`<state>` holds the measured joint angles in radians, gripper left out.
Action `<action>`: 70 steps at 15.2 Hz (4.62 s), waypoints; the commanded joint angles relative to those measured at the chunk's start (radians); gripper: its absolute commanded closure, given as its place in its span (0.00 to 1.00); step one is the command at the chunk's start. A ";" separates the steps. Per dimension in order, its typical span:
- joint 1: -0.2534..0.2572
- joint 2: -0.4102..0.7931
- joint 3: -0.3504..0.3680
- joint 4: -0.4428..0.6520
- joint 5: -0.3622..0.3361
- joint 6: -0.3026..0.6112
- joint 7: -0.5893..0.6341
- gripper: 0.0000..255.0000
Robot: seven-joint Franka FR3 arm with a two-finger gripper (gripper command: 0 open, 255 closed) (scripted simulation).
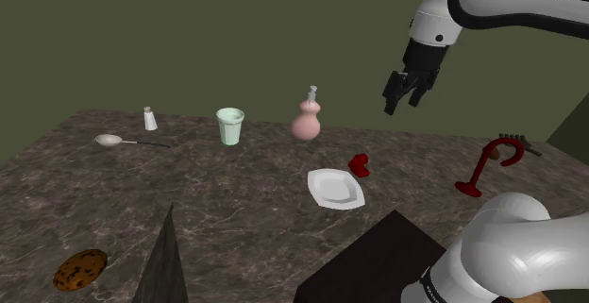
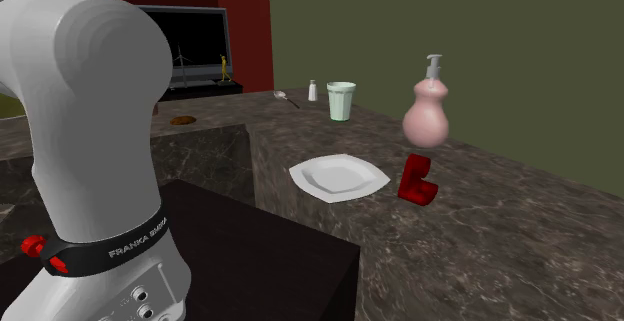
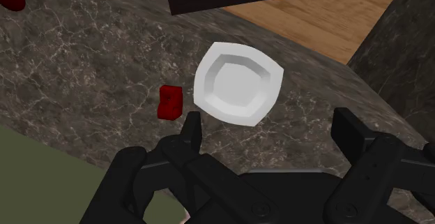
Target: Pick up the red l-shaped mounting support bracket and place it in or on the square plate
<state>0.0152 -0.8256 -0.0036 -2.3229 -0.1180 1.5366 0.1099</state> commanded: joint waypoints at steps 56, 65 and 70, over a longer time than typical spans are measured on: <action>-0.145 1.160 -0.394 0.063 0.391 1.162 -0.751 1.00; -0.129 1.125 -0.415 0.062 0.359 1.130 -0.728 1.00; -0.107 1.067 -0.445 0.066 0.307 1.074 -0.691 1.00</action>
<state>-0.0980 0.2552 -0.4422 -2.2554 0.2009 2.6217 -0.5907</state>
